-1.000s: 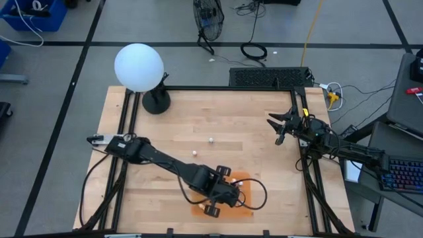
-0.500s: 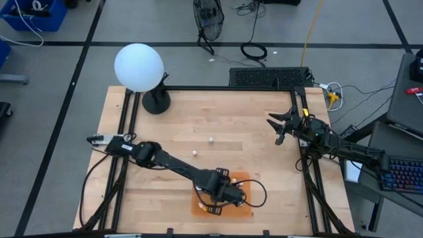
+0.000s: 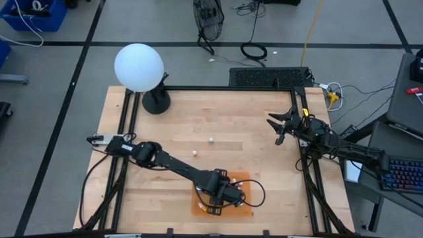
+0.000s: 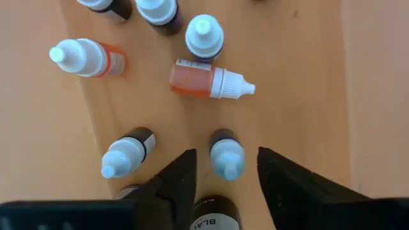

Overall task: Pick & Place food coloring
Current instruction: Put the small purple food coloring bottle into the orange container

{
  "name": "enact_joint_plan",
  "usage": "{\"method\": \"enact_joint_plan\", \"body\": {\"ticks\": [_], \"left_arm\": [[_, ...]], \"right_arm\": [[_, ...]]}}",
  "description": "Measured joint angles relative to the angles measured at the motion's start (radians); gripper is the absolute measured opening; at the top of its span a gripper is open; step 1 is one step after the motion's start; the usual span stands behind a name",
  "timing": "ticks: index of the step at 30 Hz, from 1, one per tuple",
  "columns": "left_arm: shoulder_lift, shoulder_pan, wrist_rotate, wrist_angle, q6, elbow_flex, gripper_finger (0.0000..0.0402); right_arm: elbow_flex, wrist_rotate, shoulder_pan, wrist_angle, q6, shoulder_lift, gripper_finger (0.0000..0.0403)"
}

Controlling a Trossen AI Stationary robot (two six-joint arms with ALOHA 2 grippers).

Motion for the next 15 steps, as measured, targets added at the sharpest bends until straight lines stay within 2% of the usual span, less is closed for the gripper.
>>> {"method": "enact_joint_plan", "body": {"ticks": [7, 13, 15], "left_arm": [[-0.027, -0.005, 0.001, -0.004, 0.019, 0.0, 0.0208], [-0.145, 0.012, -0.005, -0.021, 0.029, 0.0, 0.0222], [-0.201, 0.021, -0.036, -0.051, 0.052, 0.0, 0.0221]], "right_arm": [[0.0, 0.0, 0.0, 0.0, 0.0, 0.0, 0.011], [0.0, 0.0, 0.0, 0.0, 0.0, 0.0, 0.011], [0.0, 0.0, 0.0, 0.0, 0.0, 0.0, 0.011]]}}
